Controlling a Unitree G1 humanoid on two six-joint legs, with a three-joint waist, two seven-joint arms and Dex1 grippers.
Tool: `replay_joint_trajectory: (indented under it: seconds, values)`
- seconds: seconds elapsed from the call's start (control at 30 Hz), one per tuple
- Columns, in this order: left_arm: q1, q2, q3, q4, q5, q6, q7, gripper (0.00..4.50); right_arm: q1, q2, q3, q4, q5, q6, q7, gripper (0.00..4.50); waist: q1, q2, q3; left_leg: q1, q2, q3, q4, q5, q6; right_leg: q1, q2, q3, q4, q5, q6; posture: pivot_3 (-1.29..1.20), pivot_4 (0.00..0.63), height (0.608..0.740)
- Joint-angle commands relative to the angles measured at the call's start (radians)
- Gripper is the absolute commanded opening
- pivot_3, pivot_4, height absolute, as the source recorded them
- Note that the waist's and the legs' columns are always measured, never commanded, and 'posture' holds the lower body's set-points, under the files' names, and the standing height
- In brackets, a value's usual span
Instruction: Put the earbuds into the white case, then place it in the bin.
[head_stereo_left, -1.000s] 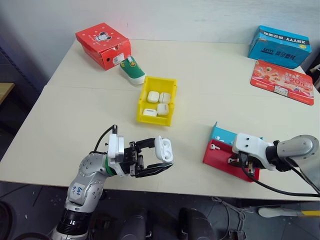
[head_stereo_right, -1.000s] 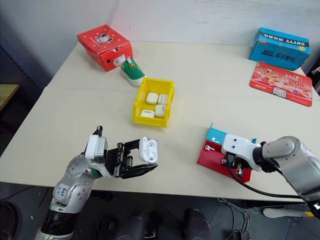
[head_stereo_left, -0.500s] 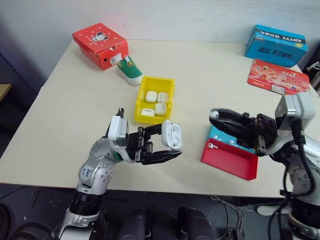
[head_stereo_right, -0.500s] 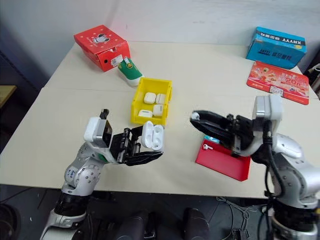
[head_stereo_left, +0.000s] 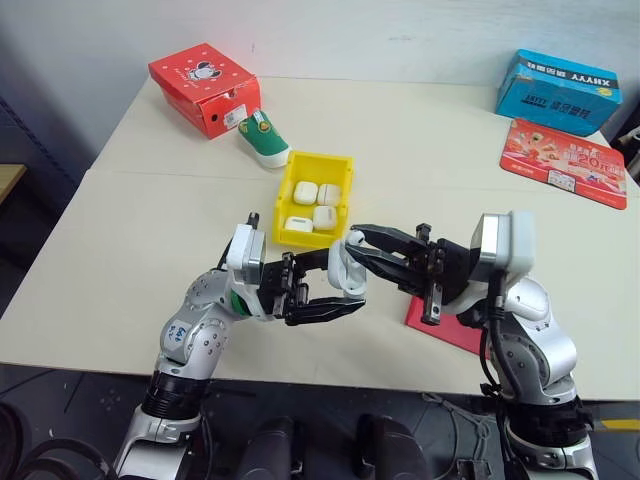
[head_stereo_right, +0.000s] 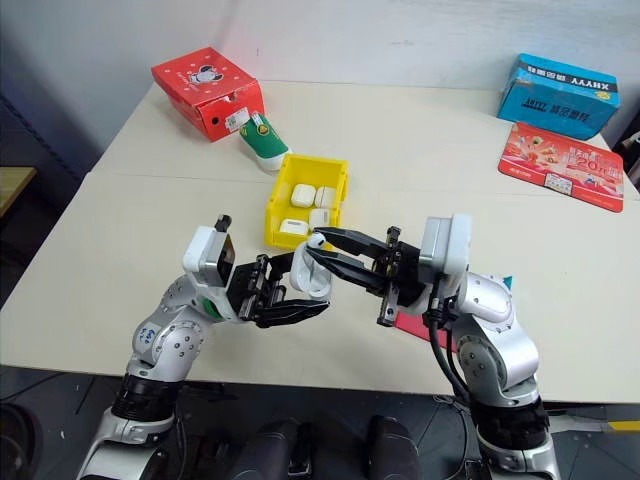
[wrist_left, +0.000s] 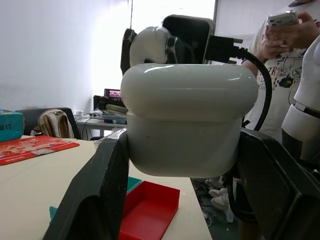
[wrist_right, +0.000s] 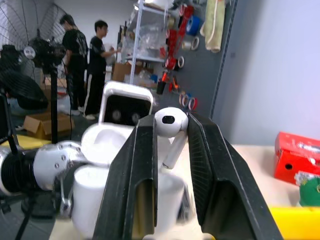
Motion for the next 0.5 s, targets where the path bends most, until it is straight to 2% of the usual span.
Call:
replay_joint_trajectory:
  seconds: [0.03, 0.5]
  values:
    - [-0.001, -0.01, 0.01, -0.051, -0.02, -0.006, 0.007, 2.79, 0.005, -0.013, 0.0, 0.006, -0.005, -0.038, 0.011, 0.44, -0.002, 0.0, 0.0, 0.0, 0.0, 0.0, 0.0, 0.0, 0.0, 0.0, 0.0, 0.0, 0.0, 0.0, 0.0, 0.0, 0.15, 0.74]
    - [0.016, -0.033, -0.01, -0.07, 0.006, -0.032, 0.019, 2.79, 0.029, -0.065, 0.058, 0.062, -0.051, -0.09, 0.072, 0.44, -0.002, 0.0, 0.0, 0.0, 0.0, 0.0, 0.0, 0.0, 0.0, 0.0, -0.003, 0.0, -0.001, 0.0, 0.0, 0.0, 0.15, 0.74]
